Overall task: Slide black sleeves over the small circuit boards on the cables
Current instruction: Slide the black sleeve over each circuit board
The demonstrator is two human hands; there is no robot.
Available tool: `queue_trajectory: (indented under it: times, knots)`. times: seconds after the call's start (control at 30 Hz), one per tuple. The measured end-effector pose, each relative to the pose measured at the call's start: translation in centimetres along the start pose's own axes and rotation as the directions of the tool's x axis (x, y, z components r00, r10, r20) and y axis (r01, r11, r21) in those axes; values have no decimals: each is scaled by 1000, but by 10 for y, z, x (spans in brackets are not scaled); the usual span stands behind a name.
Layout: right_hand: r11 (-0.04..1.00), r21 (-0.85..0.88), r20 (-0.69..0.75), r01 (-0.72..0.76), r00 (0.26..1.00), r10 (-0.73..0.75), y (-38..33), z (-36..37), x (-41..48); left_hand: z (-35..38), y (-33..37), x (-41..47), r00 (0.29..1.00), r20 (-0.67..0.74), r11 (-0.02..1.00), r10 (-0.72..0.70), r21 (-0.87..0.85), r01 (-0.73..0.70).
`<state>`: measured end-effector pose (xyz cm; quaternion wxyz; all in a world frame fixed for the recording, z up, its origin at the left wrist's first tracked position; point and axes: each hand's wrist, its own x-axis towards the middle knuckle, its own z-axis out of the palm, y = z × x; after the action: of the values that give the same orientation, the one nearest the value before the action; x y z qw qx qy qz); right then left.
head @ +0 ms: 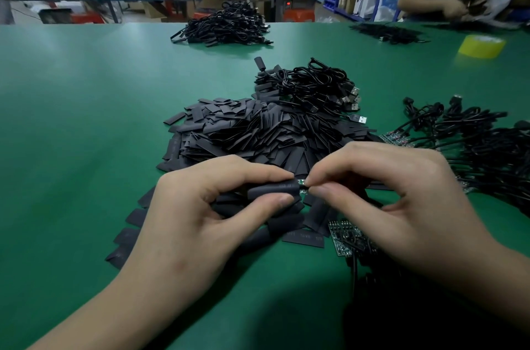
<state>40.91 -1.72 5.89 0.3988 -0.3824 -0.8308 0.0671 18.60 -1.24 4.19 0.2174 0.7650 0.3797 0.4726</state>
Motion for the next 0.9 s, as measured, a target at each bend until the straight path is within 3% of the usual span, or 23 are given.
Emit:
queue_trajectory:
  times: [0.33,0.7,0.9]
  knots:
    - [997,-66,7,48,999,-48,-1,-4,1,-2,2,1,1000,-11,1000,-8,-28,8]
    - [999,28,-21,-32,999,33,-5,3,-1,0,3,2,999,-22,999,44,31,-43]
    - [947,257,-18,-195,978,206,-6,2,-1,-2,1,4,998,-58,999,-13,-37,11]
